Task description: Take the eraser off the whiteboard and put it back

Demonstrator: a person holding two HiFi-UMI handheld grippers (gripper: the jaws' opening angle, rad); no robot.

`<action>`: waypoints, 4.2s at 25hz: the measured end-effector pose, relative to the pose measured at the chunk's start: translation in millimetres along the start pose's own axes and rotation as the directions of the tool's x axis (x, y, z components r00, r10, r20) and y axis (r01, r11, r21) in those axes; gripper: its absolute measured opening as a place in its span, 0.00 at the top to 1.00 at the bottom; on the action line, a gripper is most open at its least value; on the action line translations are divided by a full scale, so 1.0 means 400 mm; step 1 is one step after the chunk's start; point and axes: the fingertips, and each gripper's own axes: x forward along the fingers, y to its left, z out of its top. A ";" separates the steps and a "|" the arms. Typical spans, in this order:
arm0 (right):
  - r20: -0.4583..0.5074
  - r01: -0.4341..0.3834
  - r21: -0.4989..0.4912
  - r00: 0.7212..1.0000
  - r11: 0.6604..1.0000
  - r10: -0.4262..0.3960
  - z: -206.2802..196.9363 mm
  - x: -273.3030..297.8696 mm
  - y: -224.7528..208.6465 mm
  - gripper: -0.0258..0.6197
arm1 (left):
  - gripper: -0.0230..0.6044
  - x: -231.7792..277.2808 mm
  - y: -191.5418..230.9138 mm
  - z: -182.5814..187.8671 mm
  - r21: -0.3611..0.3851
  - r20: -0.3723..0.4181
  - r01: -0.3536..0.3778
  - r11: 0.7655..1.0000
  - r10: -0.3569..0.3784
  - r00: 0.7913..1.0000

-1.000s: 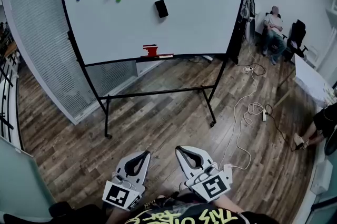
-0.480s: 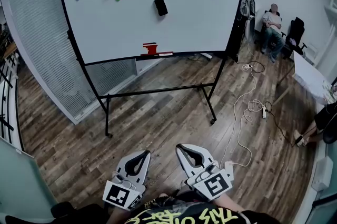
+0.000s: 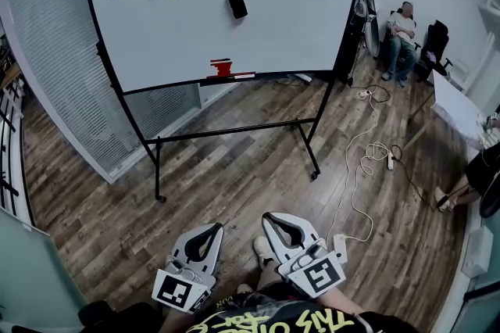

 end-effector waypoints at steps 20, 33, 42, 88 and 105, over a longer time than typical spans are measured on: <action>-0.024 0.021 0.010 1.000 1.000 -0.021 -0.037 0.097 -0.114 0.94 | 0.95 0.114 0.082 -0.021 0.007 -0.013 -0.004 1.000 0.004 1.000; -0.022 -0.010 0.026 1.000 1.000 0.010 -0.066 0.236 -0.229 0.94 | 0.95 0.241 0.201 -0.022 -0.010 -0.009 -0.046 0.999 0.046 0.999; -0.019 -0.023 0.028 1.000 0.999 0.023 -0.080 0.357 -0.361 0.94 | 0.95 0.380 0.292 -0.005 -0.051 0.008 -0.075 0.996 0.076 0.997; -0.007 -0.188 0.058 0.982 0.980 0.189 -0.146 0.532 -0.538 0.94 | 0.95 0.595 0.432 -0.036 0.022 -0.014 -0.168 0.986 0.168 0.986; -0.020 -0.178 0.055 0.984 0.983 0.179 -0.175 0.583 -0.572 0.94 | 0.95 0.627 0.483 -0.068 0.013 -0.018 -0.164 0.986 0.164 0.986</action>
